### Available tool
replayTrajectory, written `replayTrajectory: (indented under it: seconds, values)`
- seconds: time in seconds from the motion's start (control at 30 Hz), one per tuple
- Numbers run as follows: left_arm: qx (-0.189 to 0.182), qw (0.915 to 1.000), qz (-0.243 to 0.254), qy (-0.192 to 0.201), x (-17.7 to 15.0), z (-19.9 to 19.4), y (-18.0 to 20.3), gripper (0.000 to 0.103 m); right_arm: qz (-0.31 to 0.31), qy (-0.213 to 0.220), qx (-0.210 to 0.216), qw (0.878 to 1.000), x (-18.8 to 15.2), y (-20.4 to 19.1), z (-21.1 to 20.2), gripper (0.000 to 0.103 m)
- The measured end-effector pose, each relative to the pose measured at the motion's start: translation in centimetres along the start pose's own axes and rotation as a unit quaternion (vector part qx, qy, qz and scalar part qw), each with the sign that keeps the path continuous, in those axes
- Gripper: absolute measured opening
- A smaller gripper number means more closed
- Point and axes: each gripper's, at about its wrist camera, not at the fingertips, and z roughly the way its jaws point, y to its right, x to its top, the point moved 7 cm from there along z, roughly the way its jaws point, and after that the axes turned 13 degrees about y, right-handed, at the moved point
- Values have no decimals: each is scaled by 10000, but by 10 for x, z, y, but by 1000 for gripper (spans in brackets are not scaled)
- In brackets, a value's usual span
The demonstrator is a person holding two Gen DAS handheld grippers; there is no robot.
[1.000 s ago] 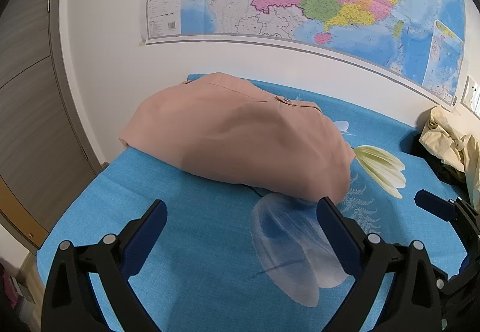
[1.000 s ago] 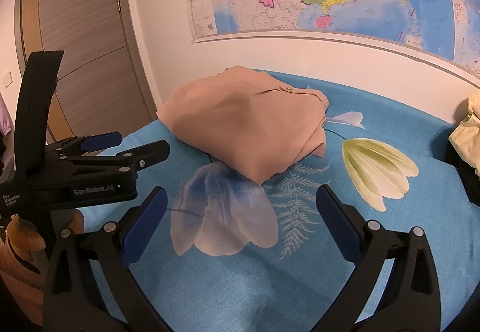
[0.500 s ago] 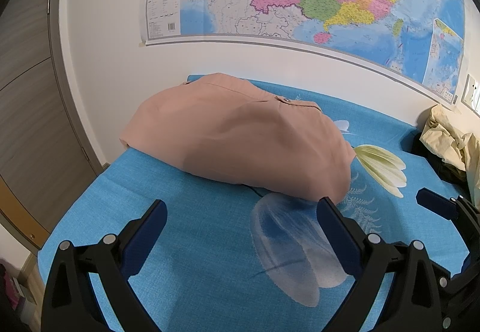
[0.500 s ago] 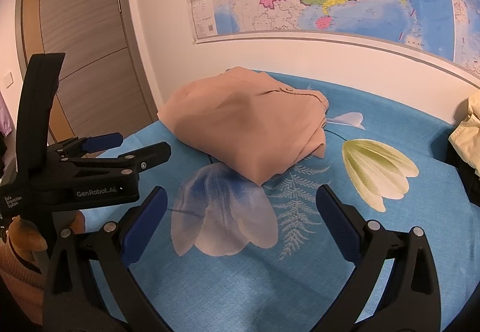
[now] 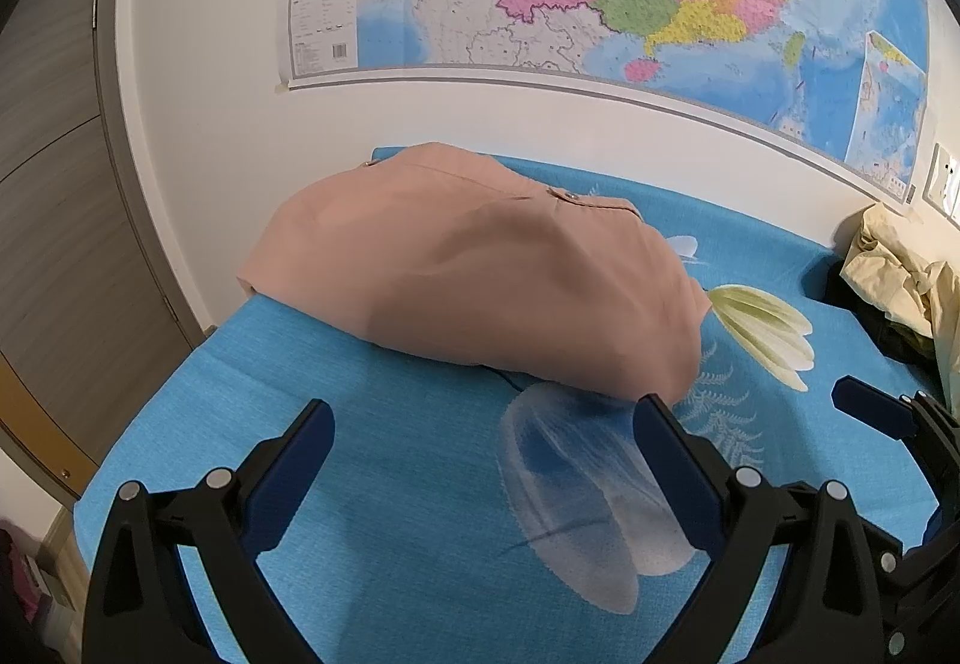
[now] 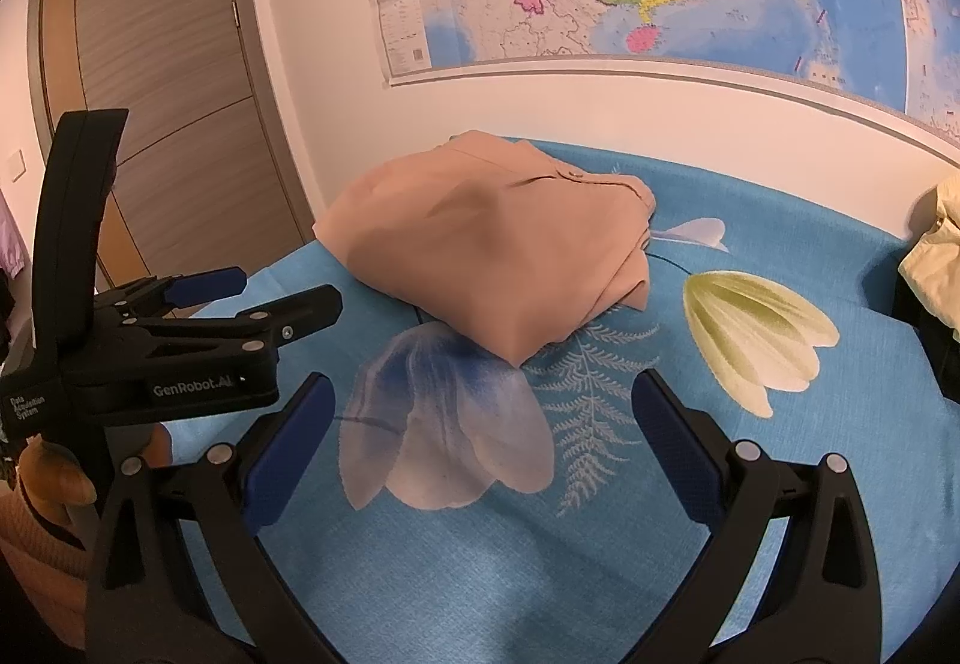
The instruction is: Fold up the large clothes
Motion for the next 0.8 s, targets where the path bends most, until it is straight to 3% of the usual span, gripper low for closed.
replayTrajectory:
  seconds: [0.8]
  values:
    - [-3,10000,-4,-19,-1,0,0,96,30,-20,3,10000,-1,1,0,97]
